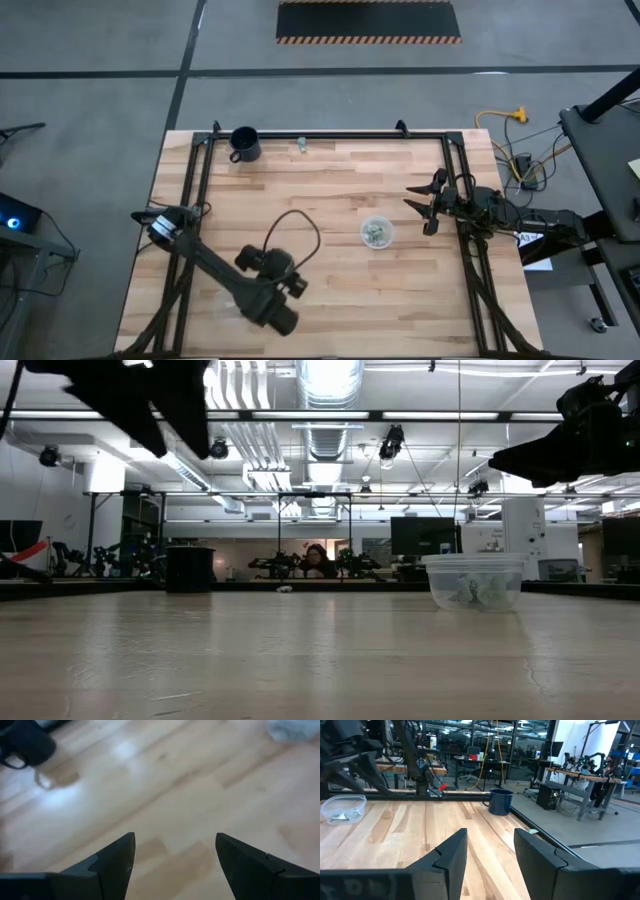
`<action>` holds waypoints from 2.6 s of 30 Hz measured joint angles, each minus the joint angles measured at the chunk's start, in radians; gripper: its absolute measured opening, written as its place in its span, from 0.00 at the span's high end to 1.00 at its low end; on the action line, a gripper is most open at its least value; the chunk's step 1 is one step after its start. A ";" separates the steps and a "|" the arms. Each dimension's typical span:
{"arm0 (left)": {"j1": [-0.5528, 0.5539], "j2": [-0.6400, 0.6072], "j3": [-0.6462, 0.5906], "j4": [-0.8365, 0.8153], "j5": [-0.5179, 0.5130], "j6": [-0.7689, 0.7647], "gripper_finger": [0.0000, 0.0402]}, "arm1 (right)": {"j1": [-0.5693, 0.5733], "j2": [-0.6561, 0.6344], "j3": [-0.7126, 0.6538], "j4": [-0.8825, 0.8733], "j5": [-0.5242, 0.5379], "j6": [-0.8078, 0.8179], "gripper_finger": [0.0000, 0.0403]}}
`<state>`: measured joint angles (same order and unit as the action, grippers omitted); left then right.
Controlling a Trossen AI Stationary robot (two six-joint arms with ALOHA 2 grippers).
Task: Pick and place Stevia / Truvia into bins
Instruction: Put the white stevia packet into the left transparent container
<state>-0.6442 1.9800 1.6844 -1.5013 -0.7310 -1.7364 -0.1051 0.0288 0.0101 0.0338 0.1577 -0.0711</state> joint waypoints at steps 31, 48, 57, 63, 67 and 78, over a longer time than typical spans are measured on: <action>0.481 -0.003 -0.020 0.332 -0.113 0.612 0.36 | 0.000 0.000 0.000 0.000 0.000 0.000 0.62; 0.774 -0.004 -0.170 0.722 -0.066 0.966 0.36 | 0.000 0.000 0.000 0.000 0.000 0.000 0.62; 0.885 -0.004 -0.206 0.920 0.003 1.088 0.36 | 0.000 0.000 0.000 0.000 0.000 0.000 0.62; 0.974 -0.004 -0.263 1.121 0.172 1.186 0.36 | 0.000 0.000 0.000 0.000 0.000 0.000 0.62; 1.019 -0.013 -0.291 1.117 0.173 1.192 0.36 | 0.000 0.000 0.000 0.000 0.000 0.000 0.62; 1.103 -0.015 -0.307 1.127 0.217 1.193 0.36 | 0.000 0.000 0.000 0.000 0.000 0.000 0.62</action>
<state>0.4592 1.9648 1.3773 -0.3744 -0.5143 -0.5434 -0.1053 0.0288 0.0099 0.0338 0.1577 -0.0711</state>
